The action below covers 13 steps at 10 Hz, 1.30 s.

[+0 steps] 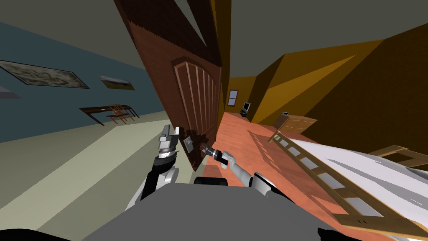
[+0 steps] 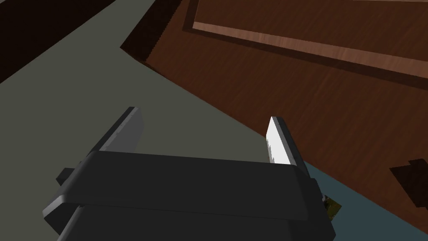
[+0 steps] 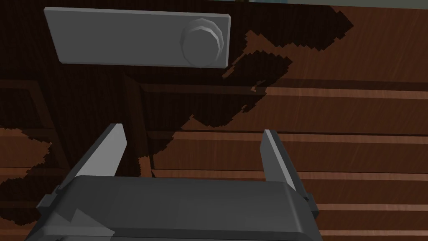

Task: Push the door open

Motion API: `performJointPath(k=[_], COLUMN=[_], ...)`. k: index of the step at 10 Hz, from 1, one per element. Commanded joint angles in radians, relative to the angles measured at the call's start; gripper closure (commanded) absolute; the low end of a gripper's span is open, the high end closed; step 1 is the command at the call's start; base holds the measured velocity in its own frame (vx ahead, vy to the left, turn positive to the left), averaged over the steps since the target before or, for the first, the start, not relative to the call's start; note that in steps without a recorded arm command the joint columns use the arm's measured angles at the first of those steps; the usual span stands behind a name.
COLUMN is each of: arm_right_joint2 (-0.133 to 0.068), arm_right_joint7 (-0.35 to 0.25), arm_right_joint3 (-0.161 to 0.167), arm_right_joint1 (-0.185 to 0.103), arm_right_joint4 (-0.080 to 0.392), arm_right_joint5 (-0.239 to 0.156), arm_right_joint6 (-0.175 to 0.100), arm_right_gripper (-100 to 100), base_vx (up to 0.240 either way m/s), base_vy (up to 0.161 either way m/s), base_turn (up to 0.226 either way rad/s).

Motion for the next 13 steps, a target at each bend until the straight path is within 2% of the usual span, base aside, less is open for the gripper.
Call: performJointPath(k=[1, 3, 4, 5, 12, 13], arm_right_joint2=[0.009, 0.020, 0.013, 0.023, 0.063, 0.059], arm_right_joint7=[0.014, 0.032, 0.022, 0.033, 0.077, 0.072], arm_right_joint3=[-0.023, -0.045, -0.035, -0.041, -0.060, -0.058], arm_right_joint1=[-0.006, -0.008, -0.006, -0.006, -0.009, -0.009], arm_right_joint4=[0.006, 0.019, 0.006, 0.012, 0.041, 0.037], arm_right_joint5=[-0.014, -0.026, -0.021, -0.023, -0.032, -0.031], arm_right_joint6=[0.037, 0.064, 0.056, 0.067, 0.093, 0.092], arm_right_gripper=[-100, -100, -100, -100, -100, -100], base_vx=[-0.141, -0.123, -0.050, 0.027, 0.108, 0.034], base_vy=[0.116, 0.105, 0.050, 0.106, 0.163, 0.072], base_turn=[-0.024, -0.017, -0.010, 0.062, 0.053, 0.001])
